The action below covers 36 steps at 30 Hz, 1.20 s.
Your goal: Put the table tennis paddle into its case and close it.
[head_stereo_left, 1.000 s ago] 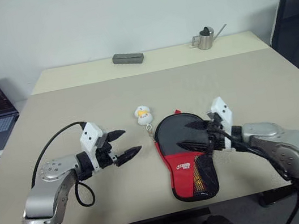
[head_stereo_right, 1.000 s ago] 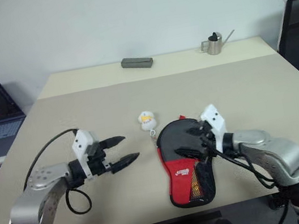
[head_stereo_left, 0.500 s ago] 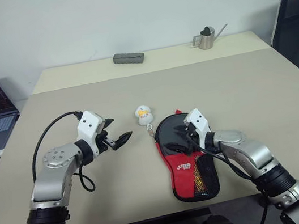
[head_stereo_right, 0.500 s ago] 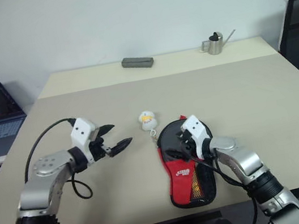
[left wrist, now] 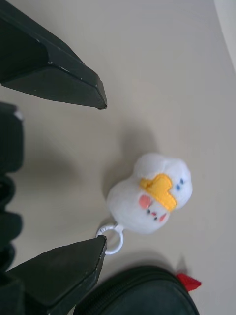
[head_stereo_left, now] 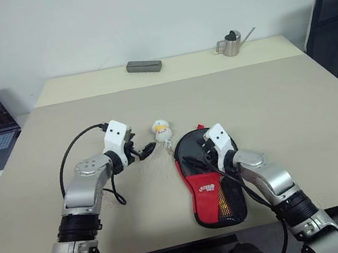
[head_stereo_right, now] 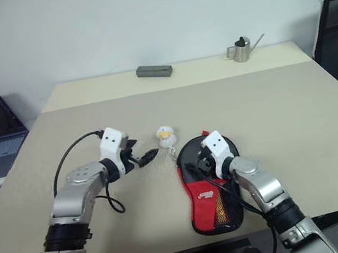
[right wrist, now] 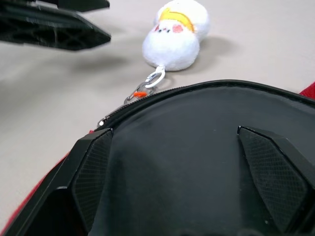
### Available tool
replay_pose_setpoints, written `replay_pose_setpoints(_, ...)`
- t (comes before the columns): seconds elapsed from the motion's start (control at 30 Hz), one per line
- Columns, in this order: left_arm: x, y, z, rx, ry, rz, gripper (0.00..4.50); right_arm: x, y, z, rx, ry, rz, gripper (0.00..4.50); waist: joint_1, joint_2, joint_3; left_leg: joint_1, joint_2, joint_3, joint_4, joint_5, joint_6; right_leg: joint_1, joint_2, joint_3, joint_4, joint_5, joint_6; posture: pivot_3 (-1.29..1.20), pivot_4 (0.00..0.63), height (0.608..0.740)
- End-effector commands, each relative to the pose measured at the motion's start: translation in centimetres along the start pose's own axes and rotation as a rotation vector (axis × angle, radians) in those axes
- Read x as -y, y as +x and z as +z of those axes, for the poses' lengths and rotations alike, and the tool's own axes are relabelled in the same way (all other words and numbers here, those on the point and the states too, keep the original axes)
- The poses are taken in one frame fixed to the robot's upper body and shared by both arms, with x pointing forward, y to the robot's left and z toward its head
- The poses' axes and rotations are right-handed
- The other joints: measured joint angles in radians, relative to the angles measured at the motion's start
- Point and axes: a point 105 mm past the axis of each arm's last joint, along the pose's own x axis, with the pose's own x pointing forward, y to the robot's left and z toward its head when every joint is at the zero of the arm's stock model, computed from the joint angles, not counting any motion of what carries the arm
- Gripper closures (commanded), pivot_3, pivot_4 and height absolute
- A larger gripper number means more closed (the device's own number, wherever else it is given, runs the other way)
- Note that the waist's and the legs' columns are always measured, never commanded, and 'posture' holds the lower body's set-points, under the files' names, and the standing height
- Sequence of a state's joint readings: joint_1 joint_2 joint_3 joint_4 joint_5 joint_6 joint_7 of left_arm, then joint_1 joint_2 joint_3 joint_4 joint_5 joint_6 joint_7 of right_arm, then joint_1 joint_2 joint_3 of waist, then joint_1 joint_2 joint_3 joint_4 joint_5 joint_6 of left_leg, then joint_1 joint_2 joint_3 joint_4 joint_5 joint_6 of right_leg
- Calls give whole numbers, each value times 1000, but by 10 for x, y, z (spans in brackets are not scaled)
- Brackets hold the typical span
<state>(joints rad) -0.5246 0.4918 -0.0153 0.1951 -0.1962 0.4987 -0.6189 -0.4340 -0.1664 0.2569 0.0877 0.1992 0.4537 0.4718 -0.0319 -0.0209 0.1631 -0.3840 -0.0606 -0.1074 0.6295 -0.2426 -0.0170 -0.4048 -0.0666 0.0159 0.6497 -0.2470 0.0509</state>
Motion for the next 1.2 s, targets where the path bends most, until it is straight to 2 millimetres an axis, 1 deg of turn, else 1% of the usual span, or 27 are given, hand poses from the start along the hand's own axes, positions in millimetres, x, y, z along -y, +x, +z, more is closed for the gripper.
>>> replay_pose_setpoints(0.03,-1,13,20,58,-35,16,0,-8,3,-5,-11,23,2,59,1,0,0,0,0,0,0,0,0,0,0,0,0,0,0,0,150,740)
replay_pose_setpoints(0.13,1,28,27,69,-79,2,0,-8,5,-4,-10,27,-6,59,2,-1,-1,0,0,-1,0,1,-1,0,1,-1,0,1,0,0,150,740)
replay_pose_setpoints(0.27,-3,45,33,65,-113,24,0,-6,6,-4,-9,26,-17,59,-2,-1,-1,0,0,0,1,1,-1,0,1,0,0,2,0,0,150,740)
replay_pose_setpoints(0.43,-8,60,28,34,-114,64,0,-4,5,-3,-10,19,-24,59,-2,-1,-1,0,1,0,0,1,-1,0,2,0,0,2,0,0,150,740)
replay_pose_setpoints(0.5,-9,62,27,31,-119,72,0,1,2,-4,-12,6,-45,59,-2,-1,-1,0,1,0,1,1,-1,0,2,0,0,2,0,0,150,740)
replay_pose_setpoints(0.6,-8,64,21,13,-119,62,0,8,-5,-11,-36,-19,-62,59,0,-2,-1,0,1,0,1,1,-1,0,2,0,0,2,0,0,150,740)
replay_pose_setpoints(0.7,-8,64,18,6,-117,57,0,13,-12,-23,-79,-38,-70,59,0,-2,-2,0,0,0,1,1,-1,0,2,0,0,2,0,0,150,740)
replay_pose_setpoints(0.77,-6,64,17,1,-124,44,0,14,-17,-38,-131,-62,-57,59,0,-3,-2,1,0,0,1,1,-1,1,2,0,0,2,0,0,150,740)
replay_pose_setpoints(0.83,-4,65,15,-8,-129,31,0,14,-21,-48,-160,-67,-47,59,0,-4,-4,1,0,0,1,1,-1,1,2,0,0,2,0,0,150,740)
replay_pose_setpoints(0.97,0,66,10,-29,-156,10,0,13,-20,-46,-152,-57,-43,59,0,-6,-6,2,0,0,1,1,-1,2,2,0,0,2,1,0,150,740)
replay_pose_setpoints(1.2,14,71,-9,-111,-201,-36,0,4,-14,-37,-120,-41,-26,59,0,-8,-8,2,1,0,1,1,-1,2,2,0,0,2,1,0,150,740)
